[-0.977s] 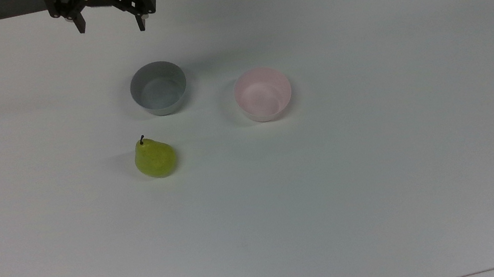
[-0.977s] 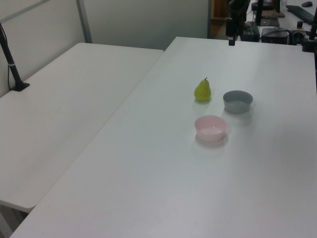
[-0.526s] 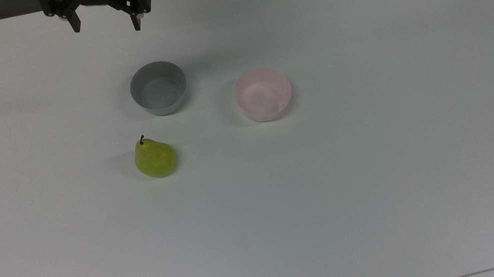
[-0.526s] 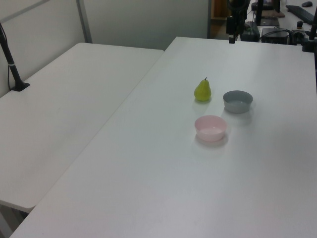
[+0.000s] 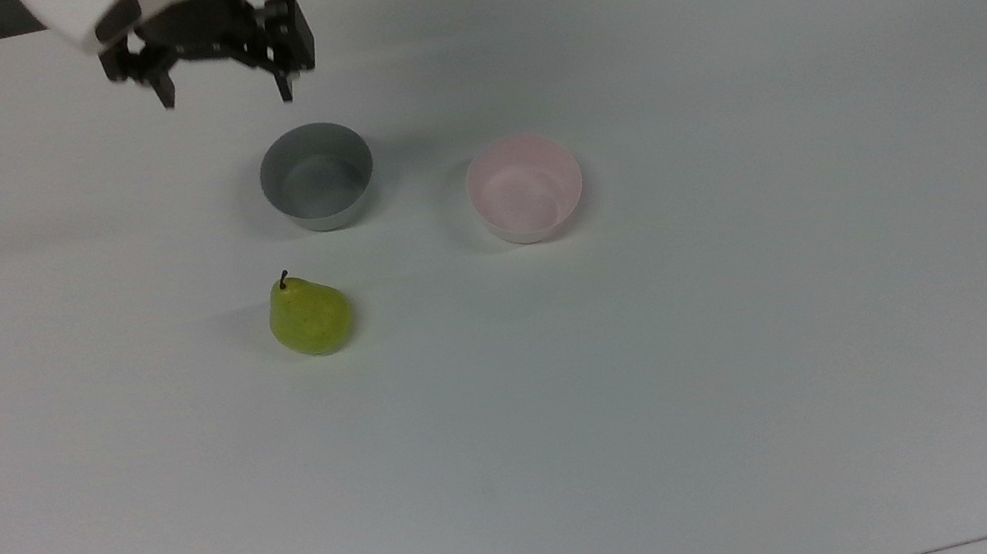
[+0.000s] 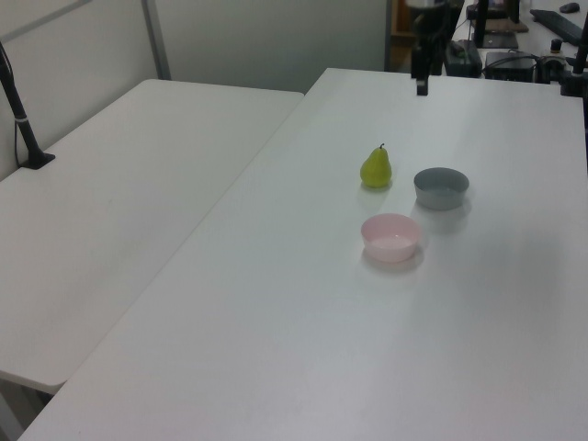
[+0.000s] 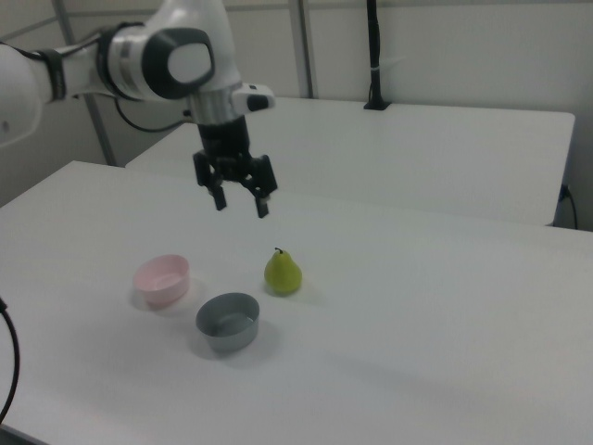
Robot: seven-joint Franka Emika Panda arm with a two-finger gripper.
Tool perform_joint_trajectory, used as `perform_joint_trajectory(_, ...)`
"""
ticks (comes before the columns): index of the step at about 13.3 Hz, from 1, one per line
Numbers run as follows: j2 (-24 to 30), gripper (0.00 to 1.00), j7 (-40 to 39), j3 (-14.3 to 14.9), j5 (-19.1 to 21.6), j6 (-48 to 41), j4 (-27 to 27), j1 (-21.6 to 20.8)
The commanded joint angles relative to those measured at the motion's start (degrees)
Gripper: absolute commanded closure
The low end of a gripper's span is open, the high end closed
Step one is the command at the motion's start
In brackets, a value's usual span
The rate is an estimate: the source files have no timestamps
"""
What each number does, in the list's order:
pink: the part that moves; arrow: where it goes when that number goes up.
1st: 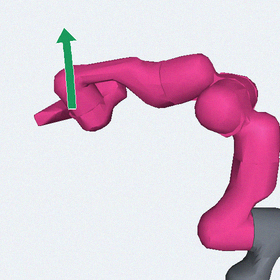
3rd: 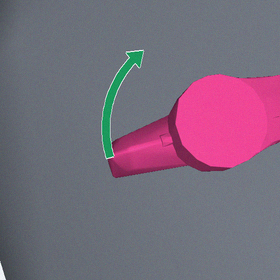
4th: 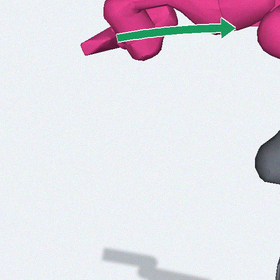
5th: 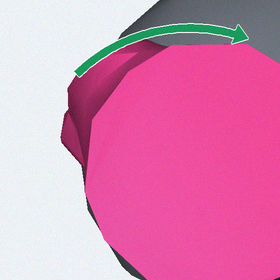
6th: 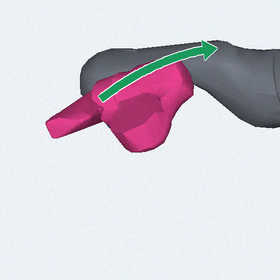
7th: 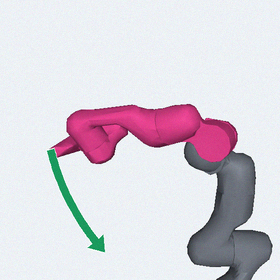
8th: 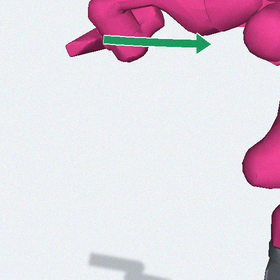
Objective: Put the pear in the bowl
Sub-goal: 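Move the open gripper down toward the green pear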
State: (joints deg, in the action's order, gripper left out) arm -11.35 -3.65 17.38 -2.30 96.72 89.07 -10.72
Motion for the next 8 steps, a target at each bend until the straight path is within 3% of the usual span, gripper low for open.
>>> perform_joint_trajectory(1,-7.6,0.00,-3.6,2.0,0.6,7.0,-2.8,0.3)
perform_joint_trajectory(8,-16.7,0.00,-5.7,2.0,0.8,15.7,-2.7,-0.2)
